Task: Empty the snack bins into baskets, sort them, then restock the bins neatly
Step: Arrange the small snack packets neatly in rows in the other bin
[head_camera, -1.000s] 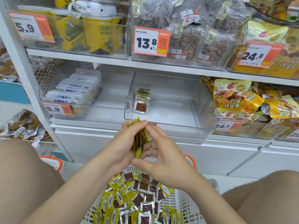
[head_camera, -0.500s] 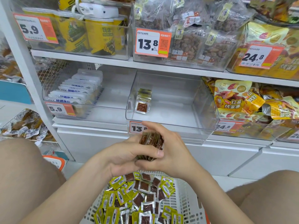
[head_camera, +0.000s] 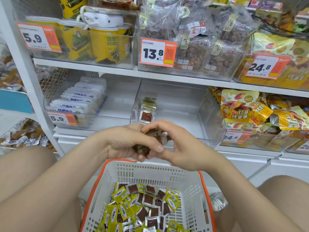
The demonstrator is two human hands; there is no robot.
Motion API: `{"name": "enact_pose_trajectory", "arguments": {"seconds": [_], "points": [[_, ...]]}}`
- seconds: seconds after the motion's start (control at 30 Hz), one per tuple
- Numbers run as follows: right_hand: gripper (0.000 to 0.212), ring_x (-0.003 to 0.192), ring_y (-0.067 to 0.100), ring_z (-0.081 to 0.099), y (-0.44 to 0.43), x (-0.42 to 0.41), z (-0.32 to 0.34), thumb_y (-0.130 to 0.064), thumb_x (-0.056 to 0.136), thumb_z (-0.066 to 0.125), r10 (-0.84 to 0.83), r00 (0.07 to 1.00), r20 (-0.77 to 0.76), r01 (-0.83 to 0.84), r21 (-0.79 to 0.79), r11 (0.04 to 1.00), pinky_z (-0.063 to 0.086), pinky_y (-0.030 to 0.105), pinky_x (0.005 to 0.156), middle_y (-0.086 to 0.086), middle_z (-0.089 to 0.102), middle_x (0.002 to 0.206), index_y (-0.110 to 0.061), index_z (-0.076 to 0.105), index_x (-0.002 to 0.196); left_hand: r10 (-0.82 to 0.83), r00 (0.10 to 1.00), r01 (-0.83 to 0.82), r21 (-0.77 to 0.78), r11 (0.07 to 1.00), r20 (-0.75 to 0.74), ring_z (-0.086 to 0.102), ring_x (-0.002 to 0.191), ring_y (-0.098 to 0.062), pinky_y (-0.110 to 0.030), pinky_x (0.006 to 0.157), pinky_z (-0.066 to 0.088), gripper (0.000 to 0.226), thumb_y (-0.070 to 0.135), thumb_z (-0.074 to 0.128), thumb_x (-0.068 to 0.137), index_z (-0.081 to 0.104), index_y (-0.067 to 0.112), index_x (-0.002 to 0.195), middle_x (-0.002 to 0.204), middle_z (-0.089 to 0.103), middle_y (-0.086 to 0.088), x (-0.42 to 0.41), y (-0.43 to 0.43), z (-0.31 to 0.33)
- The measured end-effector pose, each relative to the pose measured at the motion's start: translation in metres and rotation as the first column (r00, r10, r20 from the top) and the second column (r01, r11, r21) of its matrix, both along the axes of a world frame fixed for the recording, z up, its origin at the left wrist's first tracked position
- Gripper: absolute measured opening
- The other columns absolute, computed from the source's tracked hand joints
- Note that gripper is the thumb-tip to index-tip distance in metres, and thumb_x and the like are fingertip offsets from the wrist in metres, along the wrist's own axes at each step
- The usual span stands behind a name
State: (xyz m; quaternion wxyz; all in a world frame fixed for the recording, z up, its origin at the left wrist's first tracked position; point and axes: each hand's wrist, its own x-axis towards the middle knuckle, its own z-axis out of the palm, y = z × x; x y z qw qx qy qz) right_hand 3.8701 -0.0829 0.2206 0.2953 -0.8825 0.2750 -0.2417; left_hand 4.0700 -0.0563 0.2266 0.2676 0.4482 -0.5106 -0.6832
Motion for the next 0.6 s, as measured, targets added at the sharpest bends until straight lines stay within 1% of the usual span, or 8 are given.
{"name": "enact_pose_trajectory", "arguments": {"seconds": [0.1, 0.17, 0.23, 0.3, 0.37, 0.43, 0.53, 0.6], "points": [[0.048, 0.111, 0.01, 0.065, -0.023, 0.009, 0.0, -0.019, 0.093, 0.078, -0.115, 0.993, 0.041, 0.113, 0.032, 0.993, 0.052, 0.034, 0.096, -0.017, 0.067, 0.121, -0.027, 0.054, 0.134, 0.166, 0.986, -0.162, -0.125, 0.979, 0.019, 0.068, 0.067, -0.023, -0.029, 0.054, 0.048, 0.048, 0.027, 0.085, 0.079, 0.063, 0.009, 0.117, 0.09, 0.072, -0.01, 0.007, -0.021, 0.016], [0.045, 0.108, 0.002, 0.064, -0.043, 0.012, -0.002, -0.024, 0.095, 0.076, -0.221, 0.974, 0.056, 0.22, 0.034, 0.975, 0.051, 0.03, 0.095, -0.023, 0.067, 0.114, -0.027, 0.052, 0.133, 0.353, 0.916, -0.287, -0.302, 0.909, 0.192, 0.075, 0.076, -0.029, -0.035, 0.062, 0.053, 0.047, 0.051, 0.079, 0.087, 0.068, 0.017, 0.118, 0.1, 0.077, -0.006, 0.012, -0.036, 0.02], [0.045, 0.101, -0.013, 0.061, -0.068, 0.015, -0.008, -0.023, 0.096, 0.075, -0.333, 0.943, 0.023, 0.33, 0.093, 0.94, 0.047, 0.022, 0.095, -0.026, 0.064, 0.11, -0.023, 0.051, 0.135, 0.634, 0.697, -0.376, -0.582, 0.722, 0.336, 0.074, 0.08, -0.024, -0.034, 0.069, 0.049, 0.036, 0.057, 0.065, 0.094, 0.072, 0.021, 0.1, 0.093, 0.074, 0.0, 0.021, -0.056, 0.01], [0.052, 0.104, -0.003, 0.063, -0.099, 0.019, -0.019, -0.025, 0.096, 0.075, -0.424, 0.903, -0.077, 0.43, 0.179, 0.885, 0.047, 0.027, 0.101, -0.014, 0.066, 0.116, -0.018, 0.049, 0.141, 0.806, 0.481, -0.391, -0.739, 0.549, 0.344, 0.065, 0.096, -0.023, -0.035, 0.081, 0.045, 0.02, 0.04, 0.065, 0.093, 0.064, 0.021, 0.099, 0.098, 0.068, 0.001, 0.03, -0.074, -0.008], [0.061, 0.114, 0.016, 0.064, -0.127, 0.026, -0.033, -0.028, 0.093, 0.078, -0.472, 0.865, -0.171, 0.502, 0.258, 0.825, 0.049, 0.038, 0.107, -0.002, 0.068, 0.121, -0.018, 0.047, 0.145, 0.788, 0.401, -0.326, -0.731, 0.599, 0.467, 0.053, 0.116, -0.032, -0.042, 0.095, 0.042, 0.036, 0.034, 0.067, 0.09, 0.054, 0.019, 0.12, 0.121, 0.056, -0.006, 0.036, -0.088, -0.027], [0.058, 0.108, 0.017, 0.068, -0.147, 0.037, -0.048, -0.025, 0.091, 0.081, -0.456, 0.87, -0.189, 0.494, 0.36, 0.792, 0.053, 0.038, 0.104, -0.001, 0.072, 0.114, -0.018, 0.049, 0.139, 0.68, 0.362, -0.235, -0.643, 0.729, 0.638, 0.046, 0.126, -0.04, -0.048, 0.104, 0.04, 0.054, 0.039, 0.066, 0.091, 0.045, 0.017, 0.136, 0.134, 0.049, -0.013, 0.04, -0.101, -0.039], [0.041, 0.094, 0.006, 0.068, -0.16, 0.06, -0.066, -0.011, 0.096, 0.075, -0.357, 0.905, -0.232, 0.425, 0.45, 0.786, 0.054, 0.019, 0.09, -0.006, 0.072, 0.106, -0.017, 0.051, 0.129, 0.567, 0.391, -0.132, -0.565, 0.814, 0.725, 0.051, 0.125, -0.041, -0.052, 0.103, 0.046, 0.057, 0.038, 0.062, 0.088, 0.042, 0.016, 0.137, 0.132, 0.054, -0.015, 0.043, -0.115, -0.041], [0.042, 0.104, 0.014, 0.067, -0.165, 0.075, -0.078, -0.012, 0.097, 0.073, -0.317, 0.916, -0.245, 0.396, 0.445, 0.803, 0.052, 0.025, 0.095, 0.0, 0.07, 0.119, -0.015, 0.05, 0.132, 0.498, 0.427, -0.072, -0.521, 0.851, 0.755, 0.056, 0.115, -0.042, -0.053, 0.096, 0.05, 0.047, 0.032, 0.055, 0.084, 0.039, 0.014, 0.124, 0.117, 0.057, -0.014, 0.044, -0.12, -0.041]]}}
